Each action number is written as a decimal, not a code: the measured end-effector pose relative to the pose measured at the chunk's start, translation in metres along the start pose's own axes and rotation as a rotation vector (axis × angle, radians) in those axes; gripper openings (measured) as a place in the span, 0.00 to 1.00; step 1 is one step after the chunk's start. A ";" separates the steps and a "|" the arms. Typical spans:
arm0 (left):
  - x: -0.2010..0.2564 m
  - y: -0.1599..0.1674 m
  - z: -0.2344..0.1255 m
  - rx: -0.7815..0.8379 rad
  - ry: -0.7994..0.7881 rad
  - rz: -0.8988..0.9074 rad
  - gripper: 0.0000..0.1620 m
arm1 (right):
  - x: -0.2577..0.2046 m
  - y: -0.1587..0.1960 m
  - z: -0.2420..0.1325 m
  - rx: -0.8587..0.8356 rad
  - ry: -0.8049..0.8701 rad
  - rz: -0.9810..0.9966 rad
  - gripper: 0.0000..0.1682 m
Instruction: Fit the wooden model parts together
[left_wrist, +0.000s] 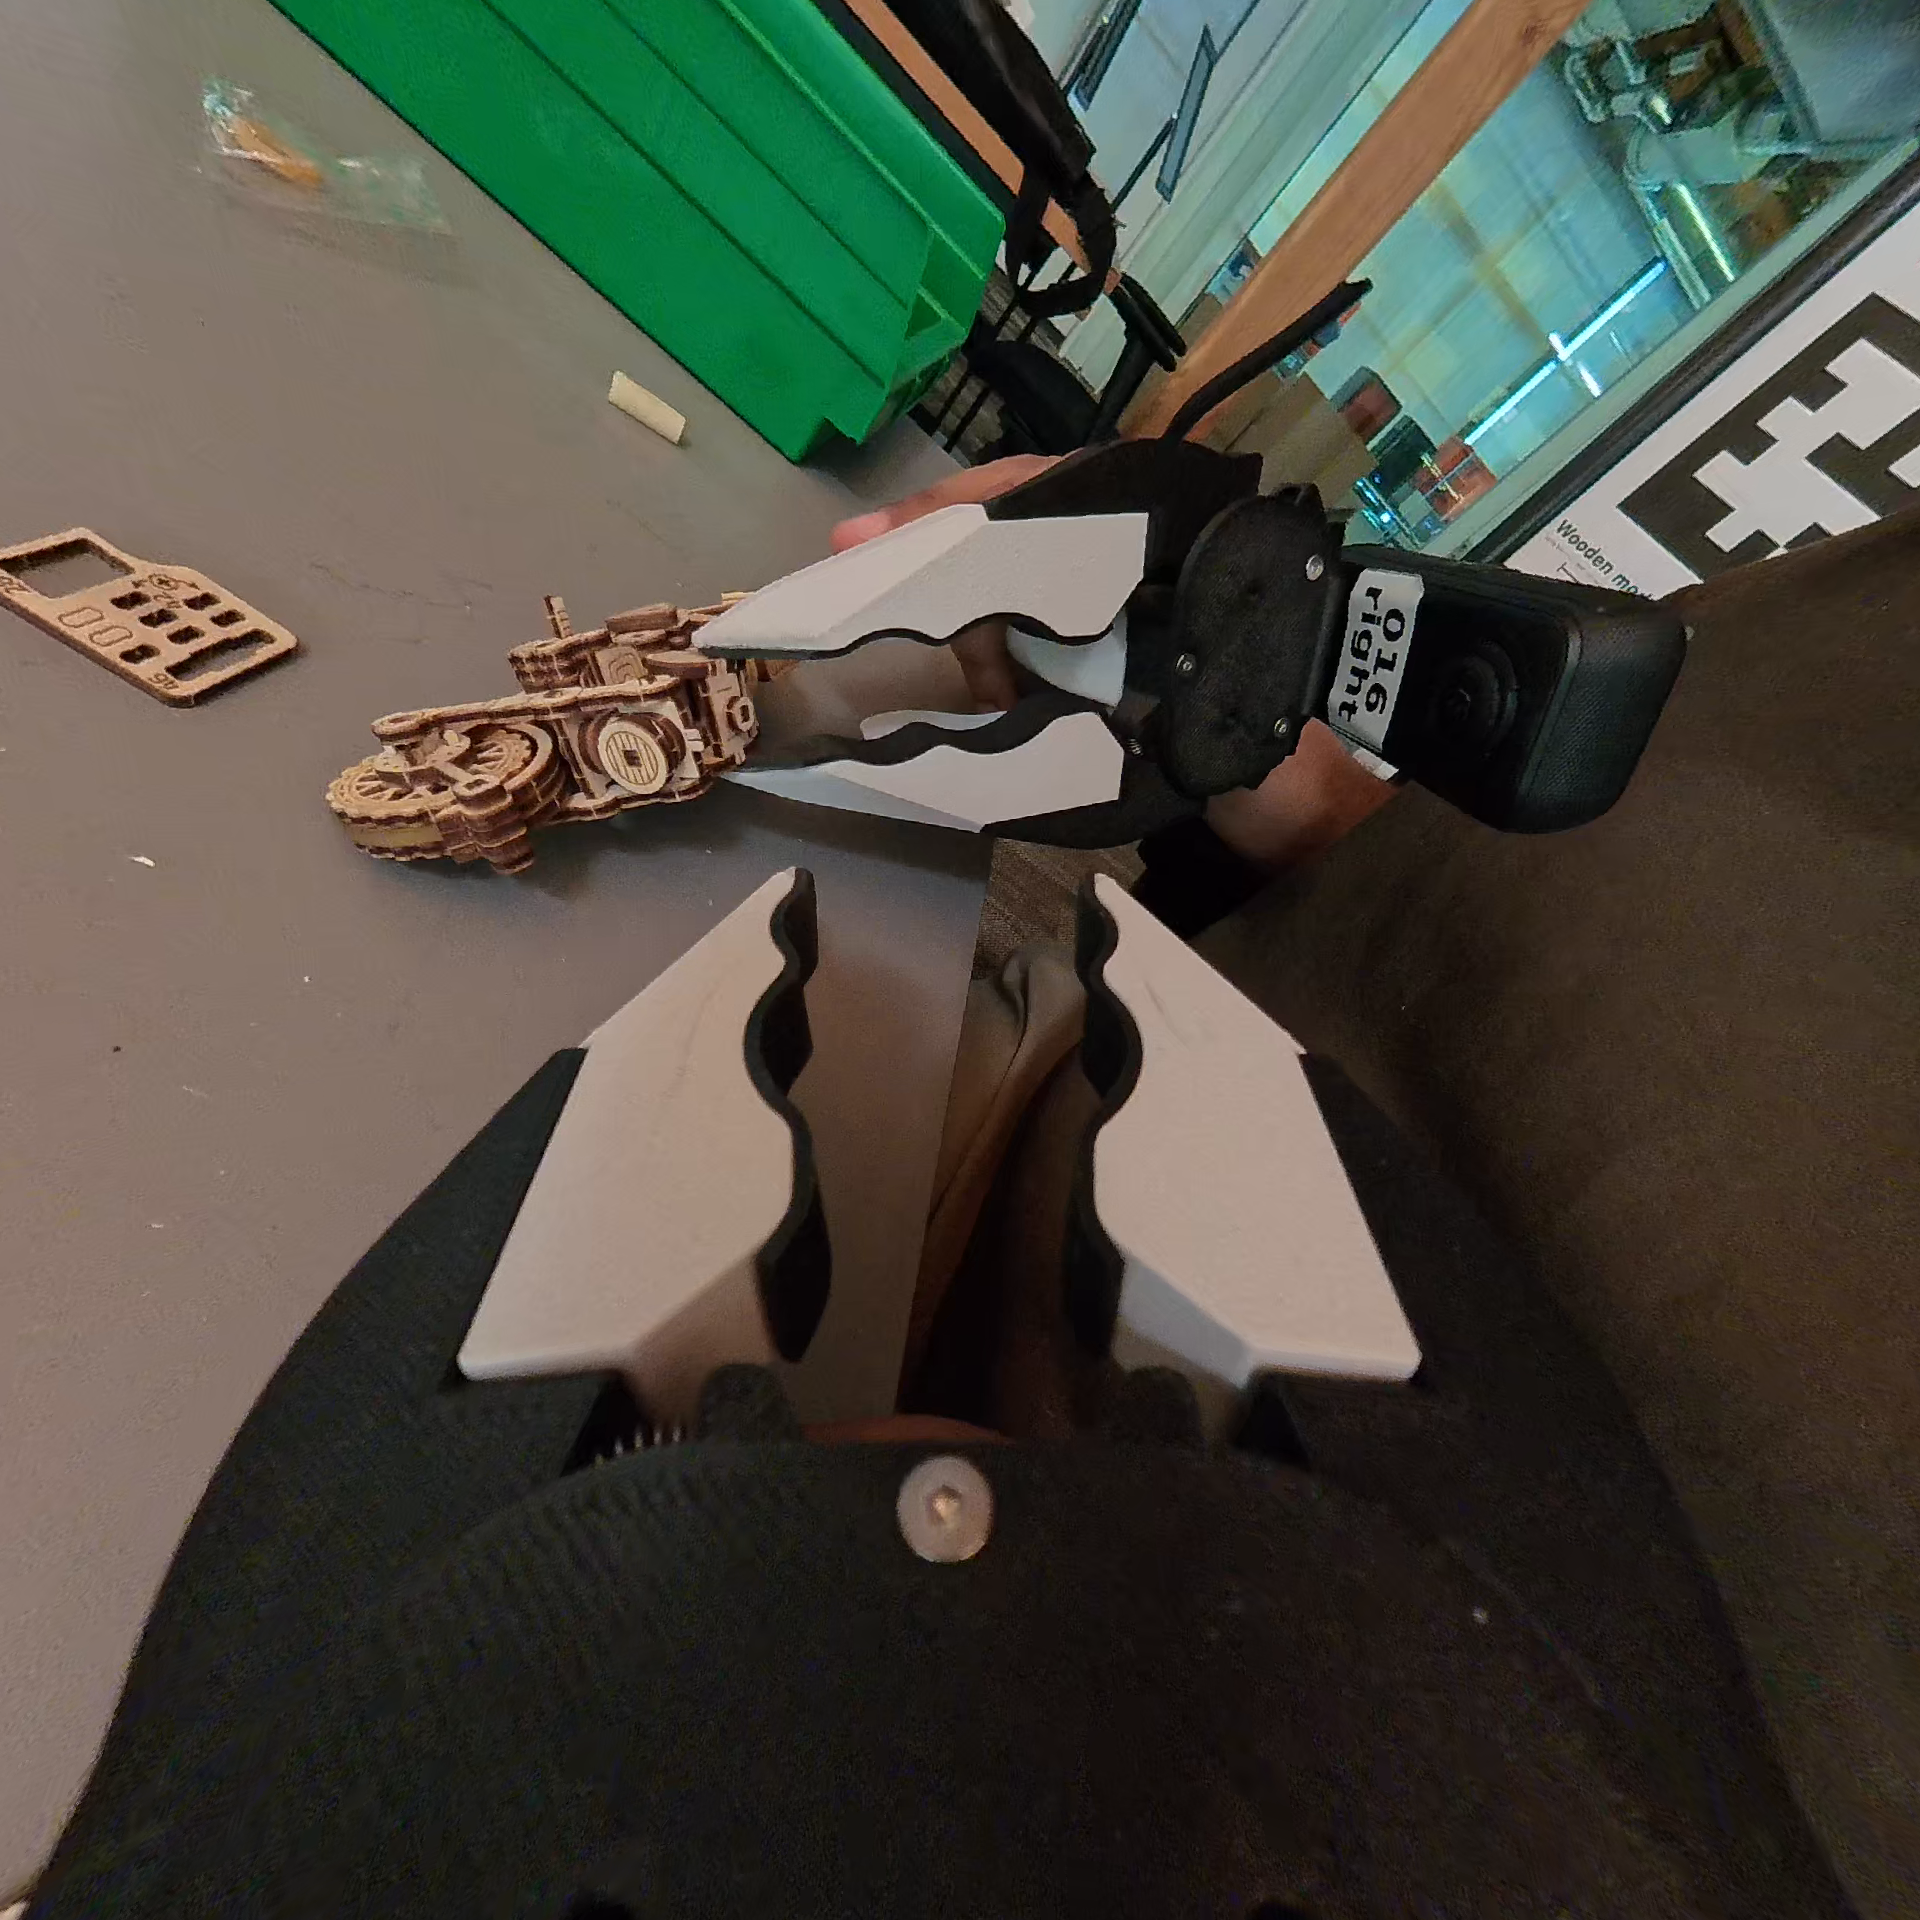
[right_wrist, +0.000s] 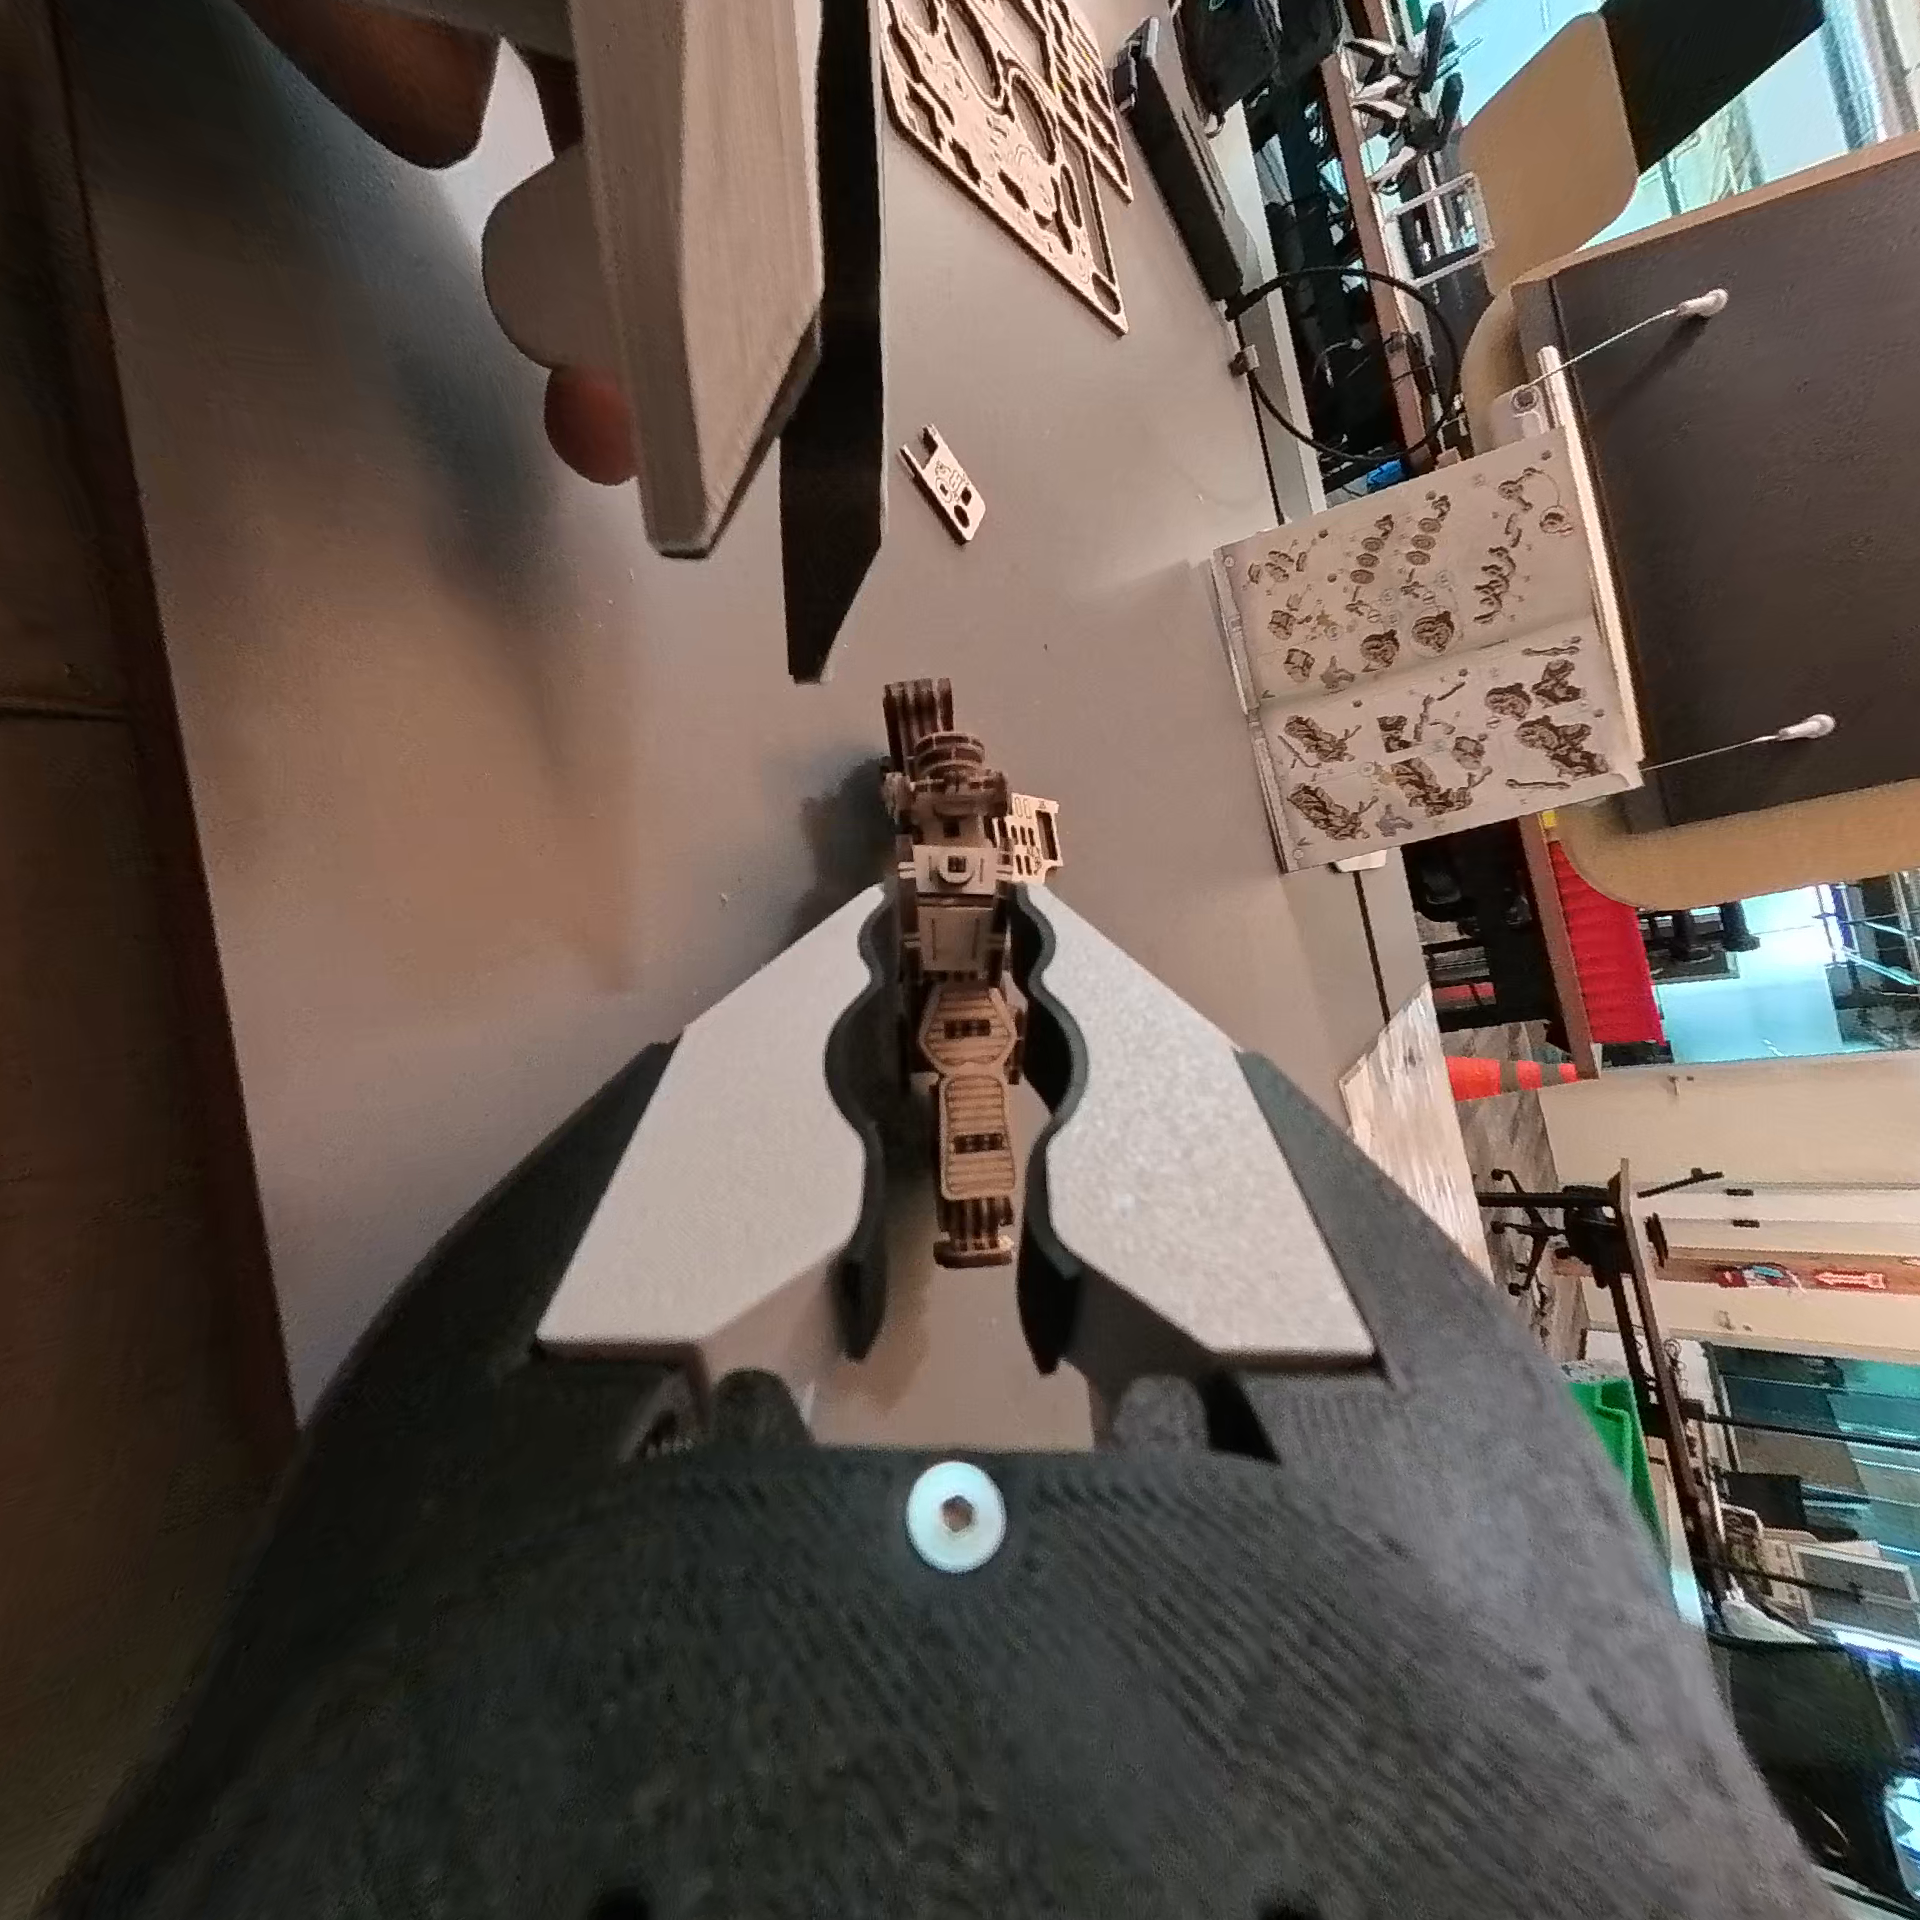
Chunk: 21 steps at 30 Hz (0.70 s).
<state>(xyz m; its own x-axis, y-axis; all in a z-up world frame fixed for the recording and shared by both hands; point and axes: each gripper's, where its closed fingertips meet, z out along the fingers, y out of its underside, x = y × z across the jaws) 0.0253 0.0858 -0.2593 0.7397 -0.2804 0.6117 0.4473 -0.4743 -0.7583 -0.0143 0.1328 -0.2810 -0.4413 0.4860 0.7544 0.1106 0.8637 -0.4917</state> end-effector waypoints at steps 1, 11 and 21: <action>0.000 0.000 0.000 0.000 0.000 -0.001 0.30 | 0.000 0.000 0.000 0.000 0.000 0.001 0.11; 0.000 0.000 0.000 0.000 0.000 -0.002 0.30 | 0.001 0.000 -0.002 0.001 0.006 0.001 0.11; 0.000 0.000 0.000 0.000 0.000 -0.002 0.30 | 0.000 -0.001 -0.002 0.005 0.003 0.005 0.11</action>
<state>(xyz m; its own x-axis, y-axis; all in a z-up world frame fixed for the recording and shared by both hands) 0.0254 0.0858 -0.2596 0.7387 -0.2797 0.6133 0.4486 -0.4752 -0.7569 -0.0128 0.1324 -0.2798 -0.4382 0.4905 0.7532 0.1083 0.8607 -0.4974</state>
